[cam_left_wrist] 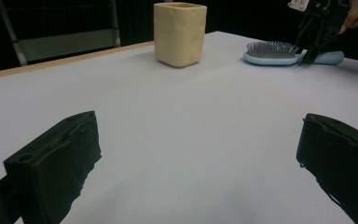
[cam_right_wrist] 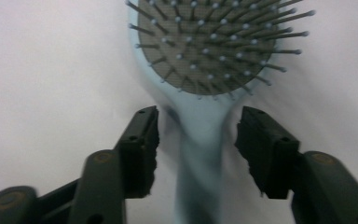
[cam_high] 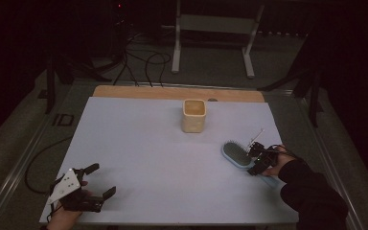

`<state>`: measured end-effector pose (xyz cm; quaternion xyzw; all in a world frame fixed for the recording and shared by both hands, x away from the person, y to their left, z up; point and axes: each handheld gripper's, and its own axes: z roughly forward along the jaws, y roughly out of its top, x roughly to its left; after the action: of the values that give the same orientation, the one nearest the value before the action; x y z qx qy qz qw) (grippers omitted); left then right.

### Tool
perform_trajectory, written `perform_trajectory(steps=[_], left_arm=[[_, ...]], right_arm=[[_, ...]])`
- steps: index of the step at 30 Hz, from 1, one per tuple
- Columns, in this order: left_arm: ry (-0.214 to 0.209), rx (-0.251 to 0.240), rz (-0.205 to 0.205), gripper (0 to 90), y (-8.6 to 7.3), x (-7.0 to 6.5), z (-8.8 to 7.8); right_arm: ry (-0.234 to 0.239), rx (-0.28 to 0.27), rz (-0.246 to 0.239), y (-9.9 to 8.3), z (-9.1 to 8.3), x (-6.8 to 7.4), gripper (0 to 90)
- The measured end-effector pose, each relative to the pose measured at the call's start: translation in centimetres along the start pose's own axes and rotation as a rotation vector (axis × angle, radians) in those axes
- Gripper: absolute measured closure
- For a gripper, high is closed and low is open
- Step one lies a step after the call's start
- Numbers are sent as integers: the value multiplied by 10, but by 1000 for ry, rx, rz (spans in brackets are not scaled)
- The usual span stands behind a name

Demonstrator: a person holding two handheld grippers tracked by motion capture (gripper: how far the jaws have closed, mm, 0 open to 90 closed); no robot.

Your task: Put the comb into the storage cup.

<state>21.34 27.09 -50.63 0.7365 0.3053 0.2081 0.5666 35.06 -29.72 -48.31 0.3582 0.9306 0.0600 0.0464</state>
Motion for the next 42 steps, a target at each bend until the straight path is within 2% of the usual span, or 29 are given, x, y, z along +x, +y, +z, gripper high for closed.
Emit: perform_trajectory(steps=[1, 5, 8, 10, 12, 15, 20, 22, 26, 30, 32, 36, 42], left_arm=[[0, 3, 2, 0, 0, 0, 0], [-1, 0, 1, 0, 0, 0, 0], [-2, 3, -1, 0, 0, 0, 0], [-2, -1, -1, 0, 0, 0, 0], [-4, 4, -1, 0, 0, 0, 0], [-5, 3, -2, 0, 0, 0, 0], [-6, 1, -12, 0, -1, 1, 1], [-6, 1, -11, 0, -1, 1, 1], [-5, 1, -11, 0, -1, 1, 1], [-6, 5, -12, 0, -1, 1, 1], [-7, 2, -14, 0, -1, 1, 1], [-5, 3, -14, 0, -1, 1, 1], [-5, 6, -12, 0, -1, 2, 2]], right_arm=[[-10, 2, -16, 1, -1, 0, 530], [-23, 15, -21, 2, -1, 1, 567], [-39, 36, -58, 3, 3, 1, 591], [-35, 50, -23, 4, 5, 2, 612], [-33, 45, -38, 3, 5, 3, 657], [-18, 50, -24, 4, 5, 3, 677], [19, 22, 15, -1, 6, -2, 691], [17, 10, 13, -2, 6, -2, 696], [2, 22, 15, -1, 6, 0, 701], [1, 1, 29, -4, 5, -1, 703], [6, -13, 48, -5, 5, 0, 703], [5, -37, 49, -8, 5, -1, 704], [6, -103, 61, -8, 0, 0, 704]])
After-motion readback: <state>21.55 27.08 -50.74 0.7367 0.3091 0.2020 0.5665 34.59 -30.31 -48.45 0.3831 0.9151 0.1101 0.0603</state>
